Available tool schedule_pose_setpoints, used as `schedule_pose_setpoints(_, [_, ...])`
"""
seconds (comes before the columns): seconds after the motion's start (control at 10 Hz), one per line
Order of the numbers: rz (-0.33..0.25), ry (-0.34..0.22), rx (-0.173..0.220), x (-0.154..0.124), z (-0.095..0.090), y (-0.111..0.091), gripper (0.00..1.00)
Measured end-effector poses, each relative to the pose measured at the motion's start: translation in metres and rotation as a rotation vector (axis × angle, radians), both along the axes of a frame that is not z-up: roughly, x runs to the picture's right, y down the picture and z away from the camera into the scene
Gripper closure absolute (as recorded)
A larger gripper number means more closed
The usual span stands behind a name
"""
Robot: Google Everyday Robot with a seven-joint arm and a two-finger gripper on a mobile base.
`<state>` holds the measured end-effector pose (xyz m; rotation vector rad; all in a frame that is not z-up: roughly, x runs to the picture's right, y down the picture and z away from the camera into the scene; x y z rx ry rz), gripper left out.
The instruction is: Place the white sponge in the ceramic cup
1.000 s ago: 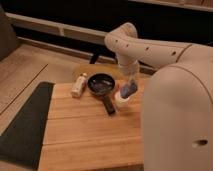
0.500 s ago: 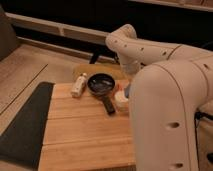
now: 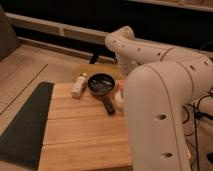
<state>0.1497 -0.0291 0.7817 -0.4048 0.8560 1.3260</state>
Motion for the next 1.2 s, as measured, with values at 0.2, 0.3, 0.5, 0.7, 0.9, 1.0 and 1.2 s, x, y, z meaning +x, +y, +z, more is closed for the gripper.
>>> schedule_pose_setpoints(0.2, [0.018, -0.019, -0.021, -0.006, 0.004, 0.005, 0.81])
schedule_pose_setpoints(0.3, [0.026, -0.025, -0.030, -0.007, 0.006, 0.007, 0.81])
schedule_pose_setpoints(0.5, [0.054, -0.049, -0.064, -0.010, 0.013, 0.015, 0.81])
schedule_pose_setpoints(0.7, [0.072, -0.064, -0.095, -0.008, 0.020, 0.022, 0.81])
schedule_pose_setpoints(0.9, [0.079, -0.069, -0.122, -0.003, 0.028, 0.025, 0.81])
schedule_pose_setpoints(1.0, [0.079, -0.068, -0.127, -0.001, 0.030, 0.025, 0.81])
schedule_pose_setpoints(1.2, [0.079, -0.061, -0.137, 0.005, 0.034, 0.023, 0.75])
